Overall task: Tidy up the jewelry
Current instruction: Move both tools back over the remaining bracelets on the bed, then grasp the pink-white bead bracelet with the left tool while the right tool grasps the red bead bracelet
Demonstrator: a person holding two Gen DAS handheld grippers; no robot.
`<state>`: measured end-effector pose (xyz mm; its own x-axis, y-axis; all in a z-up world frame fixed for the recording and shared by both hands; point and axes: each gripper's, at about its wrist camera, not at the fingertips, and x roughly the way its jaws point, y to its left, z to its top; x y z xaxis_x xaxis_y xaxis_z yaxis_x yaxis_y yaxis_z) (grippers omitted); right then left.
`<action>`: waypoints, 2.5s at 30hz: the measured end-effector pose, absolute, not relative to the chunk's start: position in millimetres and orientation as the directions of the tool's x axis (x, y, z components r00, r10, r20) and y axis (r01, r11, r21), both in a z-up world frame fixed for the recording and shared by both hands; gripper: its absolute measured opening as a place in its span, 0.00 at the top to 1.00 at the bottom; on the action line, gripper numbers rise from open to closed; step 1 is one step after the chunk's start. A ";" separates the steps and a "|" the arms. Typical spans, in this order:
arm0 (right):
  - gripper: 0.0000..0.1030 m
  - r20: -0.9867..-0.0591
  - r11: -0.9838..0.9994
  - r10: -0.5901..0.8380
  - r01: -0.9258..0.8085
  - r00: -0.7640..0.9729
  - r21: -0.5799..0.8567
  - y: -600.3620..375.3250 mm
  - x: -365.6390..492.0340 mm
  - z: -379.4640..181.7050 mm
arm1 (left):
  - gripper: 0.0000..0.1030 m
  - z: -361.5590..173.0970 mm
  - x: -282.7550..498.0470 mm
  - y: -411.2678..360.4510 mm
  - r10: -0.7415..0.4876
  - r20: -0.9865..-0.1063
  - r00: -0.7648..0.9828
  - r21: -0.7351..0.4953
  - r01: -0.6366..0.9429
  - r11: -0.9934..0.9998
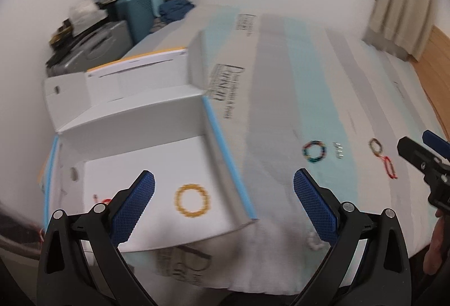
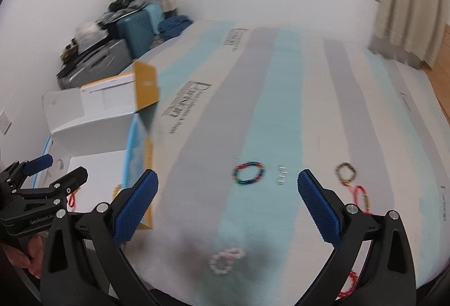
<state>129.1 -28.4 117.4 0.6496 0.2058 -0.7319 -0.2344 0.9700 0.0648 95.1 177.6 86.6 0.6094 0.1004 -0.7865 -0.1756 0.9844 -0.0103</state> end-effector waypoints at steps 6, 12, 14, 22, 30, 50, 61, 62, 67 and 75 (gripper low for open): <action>0.07 -0.732 0.985 0.154 -0.157 0.663 0.065 -87.7 122.4 115.6 | 0.06 86.4 100.9 131.6 0.061 -0.782 0.620 -0.009 -0.109 0.994; 0.07 -0.748 0.992 0.127 -0.100 0.652 0.081 -143.9 105.9 99.4 | 0.06 72.2 98.3 92.0 0.011 -0.793 0.609 -0.007 -0.027 1.000; 0.07 -0.757 0.993 0.116 -0.080 0.643 0.084 -158.9 101.0 91.0 | 0.06 61.5 96.5 80.4 -0.006 -0.801 0.599 -0.007 0.000 1.000; 0.07 -0.806 0.996 0.066 0.010 0.588 0.089 -217.7 76.9 40.3 | 0.06 20.6 90.1 54.6 -0.063 -0.826 0.560 -0.029 0.069 0.997; 0.07 -0.854 0.996 0.035 0.054 0.518 0.073 -247.0 57.8 -8.5 | 0.06 -22.3 91.7 33.0 -0.102 -0.845 0.524 -0.038 0.133 0.990; 0.07 -0.940 0.987 0.053 0.127 0.337 0.102 -274.6 61.4 -117.7 | 0.06 -113.0 112.4 1.8 -0.085 -0.898 0.431 0.005 0.204 0.979; 0.25 -0.941 0.993 0.036 0.092 0.336 0.070 -265.3 63.1 -127.9 | 0.12 -139.9 115.9 -2.6 -0.089 -0.917 0.388 0.000 0.225 0.974; 0.29 -0.942 0.994 0.025 0.089 0.335 0.058 -264.3 63.3 -128.8 | 0.14 -140.2 116.0 -1.2 -0.092 -0.918 0.387 -0.005 0.221 0.975; 0.44 -0.945 0.993 0.008 0.111 0.327 0.047 -268.2 63.0 -128.1 | 0.31 -140.3 113.7 5.5 -0.090 -0.920 0.381 -0.014 0.198 0.980; 0.64 -0.945 0.995 -0.033 0.101 0.325 0.000 -268.4 60.2 -125.0 | 0.68 -137.2 113.2 22.7 -0.084 -0.920 0.383 -0.041 0.120 0.992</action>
<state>60.2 -268.4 -125.0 0.3252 -0.0334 -0.9450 0.1007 0.9949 -0.0005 113.2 22.7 -137.2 0.3825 -0.0842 -0.9201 0.1202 0.9919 -0.0408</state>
